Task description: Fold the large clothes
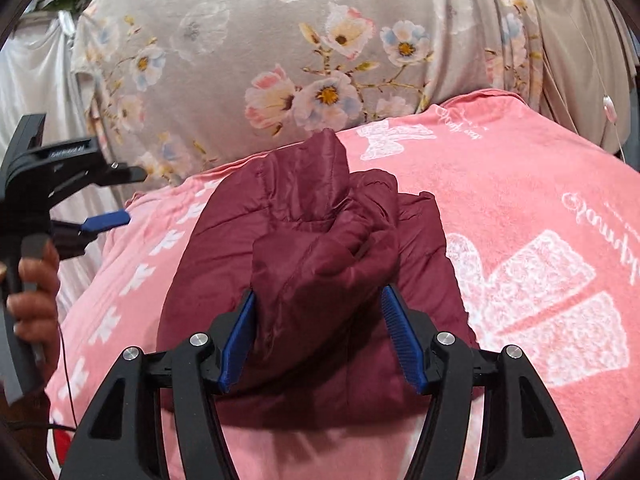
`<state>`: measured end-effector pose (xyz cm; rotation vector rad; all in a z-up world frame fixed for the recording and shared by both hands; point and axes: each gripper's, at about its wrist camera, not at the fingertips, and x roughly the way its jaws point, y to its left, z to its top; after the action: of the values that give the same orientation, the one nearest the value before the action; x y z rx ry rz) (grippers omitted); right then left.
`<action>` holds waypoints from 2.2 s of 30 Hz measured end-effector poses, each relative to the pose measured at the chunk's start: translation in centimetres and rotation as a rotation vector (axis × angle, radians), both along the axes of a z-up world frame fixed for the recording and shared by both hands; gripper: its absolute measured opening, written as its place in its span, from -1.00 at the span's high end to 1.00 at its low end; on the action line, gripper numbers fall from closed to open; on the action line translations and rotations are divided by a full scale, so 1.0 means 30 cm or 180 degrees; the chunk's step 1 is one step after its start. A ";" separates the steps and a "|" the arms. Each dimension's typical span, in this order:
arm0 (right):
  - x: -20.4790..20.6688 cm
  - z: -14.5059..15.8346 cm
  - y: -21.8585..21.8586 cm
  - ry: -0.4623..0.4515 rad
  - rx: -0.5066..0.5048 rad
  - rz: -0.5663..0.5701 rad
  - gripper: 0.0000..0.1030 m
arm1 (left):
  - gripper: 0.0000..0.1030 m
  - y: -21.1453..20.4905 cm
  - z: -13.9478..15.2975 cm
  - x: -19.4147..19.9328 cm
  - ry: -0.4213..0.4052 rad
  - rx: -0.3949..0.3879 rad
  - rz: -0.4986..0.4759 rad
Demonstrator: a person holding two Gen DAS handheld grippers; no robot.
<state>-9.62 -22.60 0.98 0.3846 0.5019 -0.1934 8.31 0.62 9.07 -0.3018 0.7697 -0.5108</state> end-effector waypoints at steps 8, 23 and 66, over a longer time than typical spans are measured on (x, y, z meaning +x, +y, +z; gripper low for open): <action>-0.067 0.041 -0.042 -0.0213 0.0037 -0.0159 0.76 | -0.10 -0.224 0.023 0.089 -0.0128 0.0250 -0.0370; -0.154 -0.103 -0.176 0.0121 0.0300 -0.0368 0.76 | 0.07 -0.822 -0.253 0.112 0.0149 0.0928 -0.1172; -0.285 0.076 -0.125 0.0180 -0.0504 -0.0345 0.84 | -0.12 -0.213 -0.208 -0.138 -0.0118 0.0794 -0.0097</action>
<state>-18.16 -26.35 3.26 0.2524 0.5180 -0.3475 4.17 -5.77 2.83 -0.0492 0.7938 -0.4425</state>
